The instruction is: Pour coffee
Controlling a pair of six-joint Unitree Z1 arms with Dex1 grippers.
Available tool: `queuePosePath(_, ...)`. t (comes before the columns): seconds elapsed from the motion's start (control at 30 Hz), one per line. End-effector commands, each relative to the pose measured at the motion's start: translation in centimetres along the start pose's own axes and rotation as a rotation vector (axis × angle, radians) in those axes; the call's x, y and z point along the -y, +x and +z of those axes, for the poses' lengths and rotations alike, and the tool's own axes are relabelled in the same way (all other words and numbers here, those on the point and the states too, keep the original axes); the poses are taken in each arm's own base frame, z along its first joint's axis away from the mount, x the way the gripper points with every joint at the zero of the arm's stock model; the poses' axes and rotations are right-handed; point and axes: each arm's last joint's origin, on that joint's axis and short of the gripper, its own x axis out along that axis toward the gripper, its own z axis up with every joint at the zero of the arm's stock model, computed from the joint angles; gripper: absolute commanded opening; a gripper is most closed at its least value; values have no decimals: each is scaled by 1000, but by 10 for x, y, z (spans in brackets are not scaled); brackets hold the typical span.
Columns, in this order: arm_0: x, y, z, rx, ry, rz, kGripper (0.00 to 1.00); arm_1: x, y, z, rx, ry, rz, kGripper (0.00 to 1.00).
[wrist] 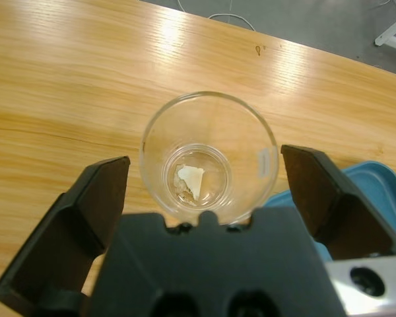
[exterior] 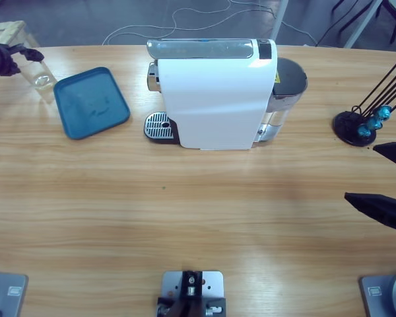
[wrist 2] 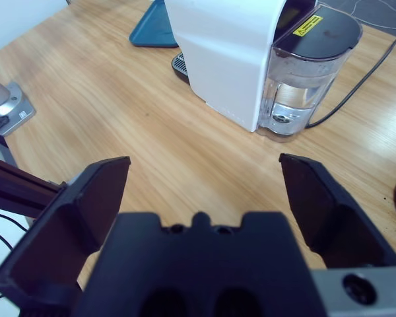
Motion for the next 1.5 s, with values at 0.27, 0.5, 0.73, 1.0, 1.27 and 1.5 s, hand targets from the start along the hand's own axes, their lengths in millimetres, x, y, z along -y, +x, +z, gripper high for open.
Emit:
queuePosePath(0.27,-3,31,-19,-84,-11,-1,991,2,6,-11,-34,1,-7,1000)
queuePosePath(0.5,-4,35,-17,-81,-10,2,991,2,6,-11,-33,1,-7,1000)
queuePosePath(0.73,-5,37,-17,-79,-11,3,991,2,6,-12,-32,1,-7,1000)
queuePosePath(1.0,-7,37,-17,-83,-13,-6,710,2,6,-12,-30,1,-7,1000)
queuePosePath(1.27,-7,36,-19,-88,-14,-5,550,2,5,-12,-27,-1,-5,1000)
queuePosePath(1.5,9,6,-13,-58,80,-36,549,2,4,-13,-24,0,-4,1000)
